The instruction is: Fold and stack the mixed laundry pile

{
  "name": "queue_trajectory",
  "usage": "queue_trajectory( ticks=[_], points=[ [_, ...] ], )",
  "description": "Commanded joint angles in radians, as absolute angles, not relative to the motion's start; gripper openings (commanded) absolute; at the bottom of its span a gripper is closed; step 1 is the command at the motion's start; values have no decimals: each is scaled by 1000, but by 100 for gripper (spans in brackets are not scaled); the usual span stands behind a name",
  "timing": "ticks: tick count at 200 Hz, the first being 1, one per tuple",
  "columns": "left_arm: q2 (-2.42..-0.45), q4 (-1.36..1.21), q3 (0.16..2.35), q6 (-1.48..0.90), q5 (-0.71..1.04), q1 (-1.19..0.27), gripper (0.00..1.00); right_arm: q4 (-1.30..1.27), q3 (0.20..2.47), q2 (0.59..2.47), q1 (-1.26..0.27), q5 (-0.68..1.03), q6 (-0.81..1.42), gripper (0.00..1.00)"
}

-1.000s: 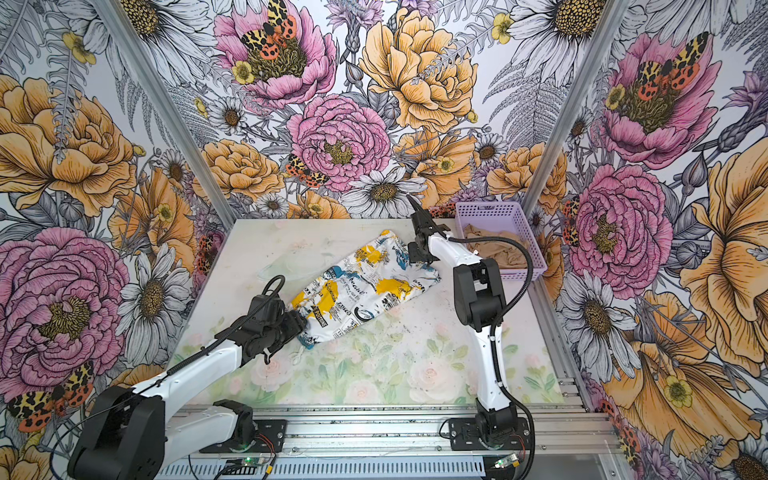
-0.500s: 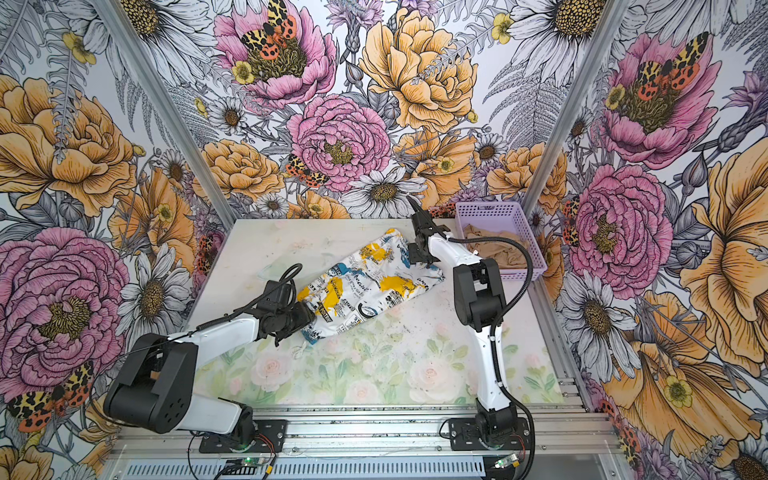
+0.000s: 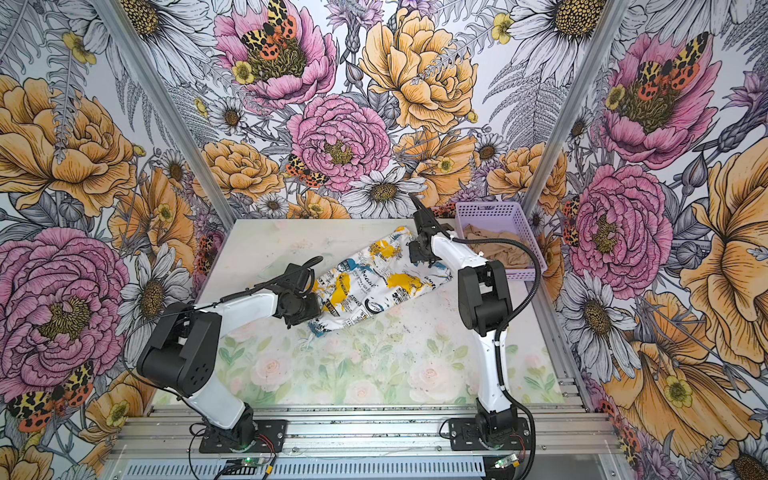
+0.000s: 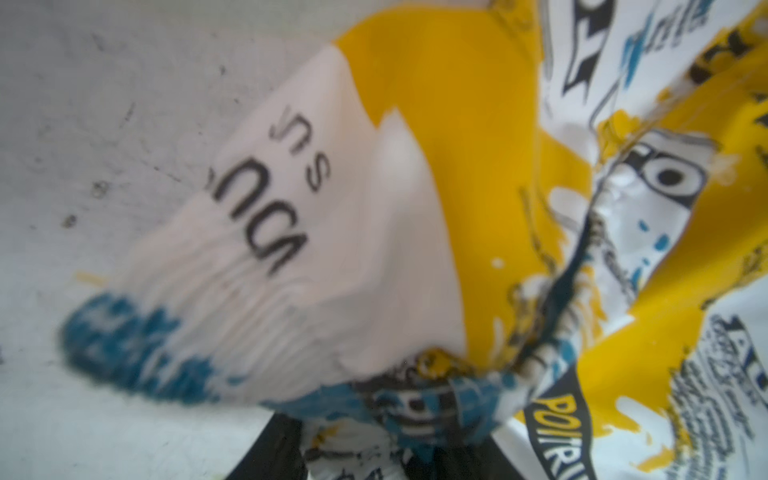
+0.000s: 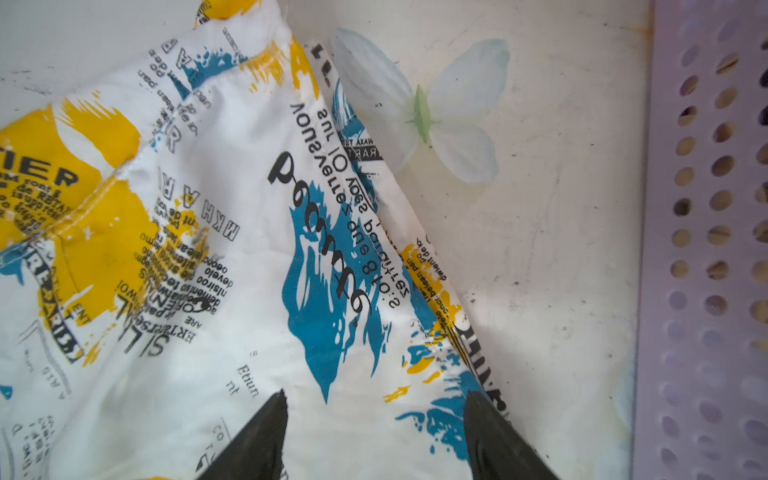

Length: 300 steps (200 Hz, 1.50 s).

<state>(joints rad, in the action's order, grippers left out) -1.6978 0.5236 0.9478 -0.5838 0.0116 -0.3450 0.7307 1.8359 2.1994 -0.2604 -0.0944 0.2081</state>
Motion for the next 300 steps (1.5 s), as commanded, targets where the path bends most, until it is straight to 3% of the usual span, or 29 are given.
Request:
queue_trajectory(
  ticks=[1,89,148,201,274,300],
  points=[
    [-1857,594,916,-561,28,-368,37,729,1818,2145,-258,-75,214,69],
    [-1941,601,965,-569,24,-382,0,727,1753,2088,-266,-34,226,70],
    [-1831,728,1004,-503,-49,-332,0,727,1707,2034,-289,31,244,71],
    [-1589,924,1083,-426,-121,-256,0,720,1660,1987,-345,101,271,71],
    [-1438,1105,1143,-401,-120,-212,0,680,1654,1994,-471,253,321,71],
    [-1405,1172,1183,-400,-121,-204,0,640,1658,2018,-521,320,345,66]
  ],
)
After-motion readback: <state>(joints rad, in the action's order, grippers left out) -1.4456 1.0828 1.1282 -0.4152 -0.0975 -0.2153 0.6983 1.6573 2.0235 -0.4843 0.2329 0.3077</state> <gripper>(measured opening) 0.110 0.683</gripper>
